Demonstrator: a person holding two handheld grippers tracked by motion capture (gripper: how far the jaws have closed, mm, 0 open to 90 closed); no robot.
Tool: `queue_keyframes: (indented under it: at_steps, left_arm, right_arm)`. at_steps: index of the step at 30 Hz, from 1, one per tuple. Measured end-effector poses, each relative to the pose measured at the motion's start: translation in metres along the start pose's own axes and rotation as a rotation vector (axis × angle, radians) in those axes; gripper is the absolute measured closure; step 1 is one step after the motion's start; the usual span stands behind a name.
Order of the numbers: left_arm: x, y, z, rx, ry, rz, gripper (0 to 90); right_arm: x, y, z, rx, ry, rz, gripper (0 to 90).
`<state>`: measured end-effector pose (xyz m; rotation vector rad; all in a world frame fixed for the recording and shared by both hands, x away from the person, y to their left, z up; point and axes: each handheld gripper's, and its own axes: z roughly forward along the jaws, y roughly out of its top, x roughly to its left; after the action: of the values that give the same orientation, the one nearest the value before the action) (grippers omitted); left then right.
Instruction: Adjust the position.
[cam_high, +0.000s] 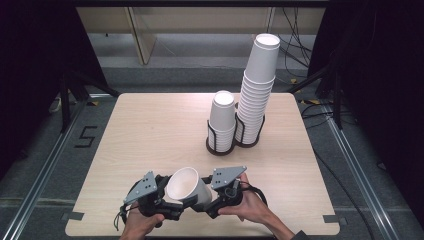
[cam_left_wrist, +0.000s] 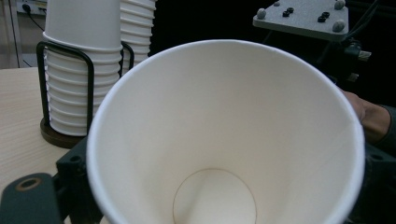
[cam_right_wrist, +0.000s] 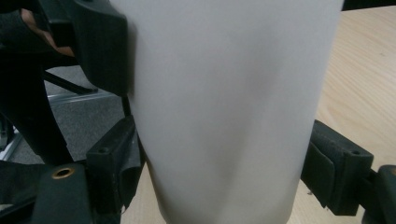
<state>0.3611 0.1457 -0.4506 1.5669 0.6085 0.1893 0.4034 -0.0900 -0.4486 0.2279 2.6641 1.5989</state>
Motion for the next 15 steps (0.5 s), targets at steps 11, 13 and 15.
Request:
queue_keyframes:
  at_steps: [11,13,15]
  left_arm:
    - [-0.0029,0.001,0.0006,0.013,0.015,0.049,15.4]
    - [-0.0031,0.0006,0.0013,0.009,0.019,0.055,16.1]
    - [-0.0025,0.0008,0.0009,-0.003,0.022,0.058,16.3]
  right_arm:
    - [0.0003,-0.0038,0.0054,-0.011,0.017,0.035,20.8]
    - [0.0,-0.0048,0.005,-0.009,0.006,0.037,19.7]
    - [-0.0009,-0.0053,0.0044,-0.006,0.005,0.044,17.8]
